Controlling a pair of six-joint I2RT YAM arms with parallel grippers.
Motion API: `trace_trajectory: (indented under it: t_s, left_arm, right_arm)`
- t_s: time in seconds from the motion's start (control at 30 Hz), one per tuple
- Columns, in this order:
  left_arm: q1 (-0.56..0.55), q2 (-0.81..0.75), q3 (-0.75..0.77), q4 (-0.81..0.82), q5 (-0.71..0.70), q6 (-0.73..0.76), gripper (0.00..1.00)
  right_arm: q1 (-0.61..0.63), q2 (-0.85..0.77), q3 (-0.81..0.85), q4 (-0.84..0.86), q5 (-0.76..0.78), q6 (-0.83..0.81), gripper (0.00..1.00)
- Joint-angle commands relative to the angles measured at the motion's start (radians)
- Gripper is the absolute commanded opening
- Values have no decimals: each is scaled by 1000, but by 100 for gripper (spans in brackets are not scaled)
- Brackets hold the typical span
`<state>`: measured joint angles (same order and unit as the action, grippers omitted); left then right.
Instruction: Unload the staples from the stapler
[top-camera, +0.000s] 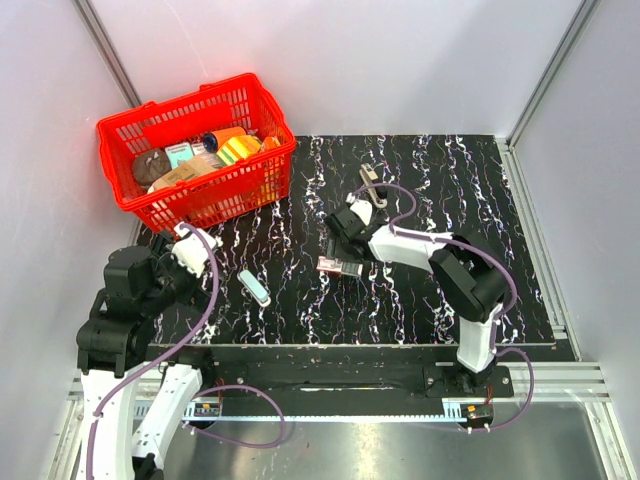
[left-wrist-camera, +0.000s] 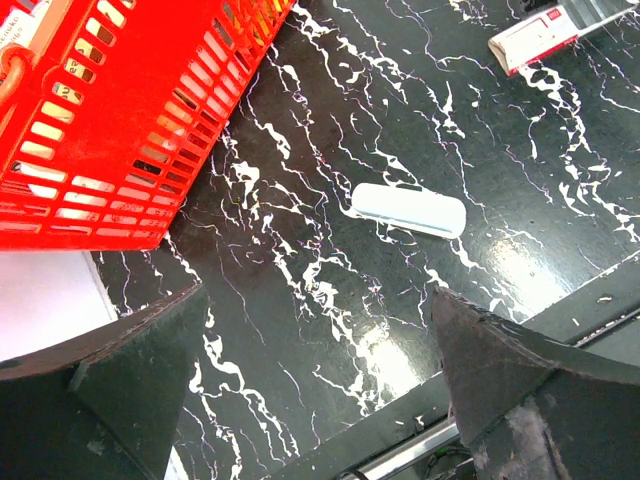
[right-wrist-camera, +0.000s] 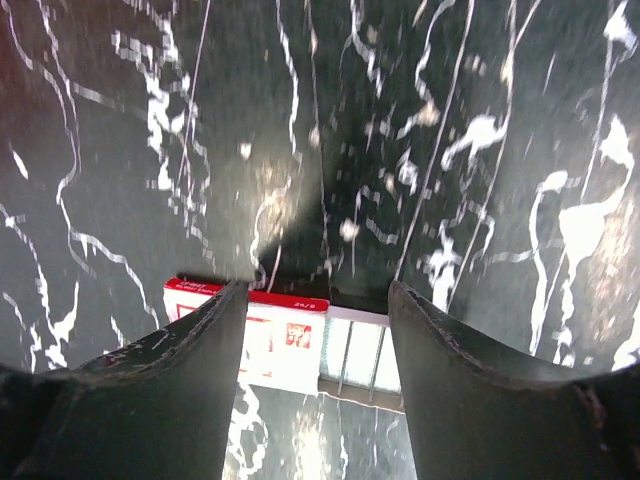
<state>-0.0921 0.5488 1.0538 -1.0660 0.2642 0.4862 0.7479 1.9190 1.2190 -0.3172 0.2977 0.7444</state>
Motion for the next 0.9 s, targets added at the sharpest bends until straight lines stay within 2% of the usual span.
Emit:
trace_trajectory:
  t_s: [0.0, 0.43, 0.73, 0.87]
  left_arm:
    - [2, -12, 38, -2, -3, 12, 99]
    - [5, -15, 41, -26, 1, 15, 99]
    - [3, 7, 41, -34, 13, 3, 99]
    - [2, 7, 41, -32, 6, 8, 99]
  right_arm:
    - [71, -37, -87, -100, -17, 105, 64]
    - [195, -146, -266, -95, 9, 216, 64]
    - [225, -124, -251, -100, -6, 176, 64]
    - [225, -135, -210, -134, 33, 116, 68]
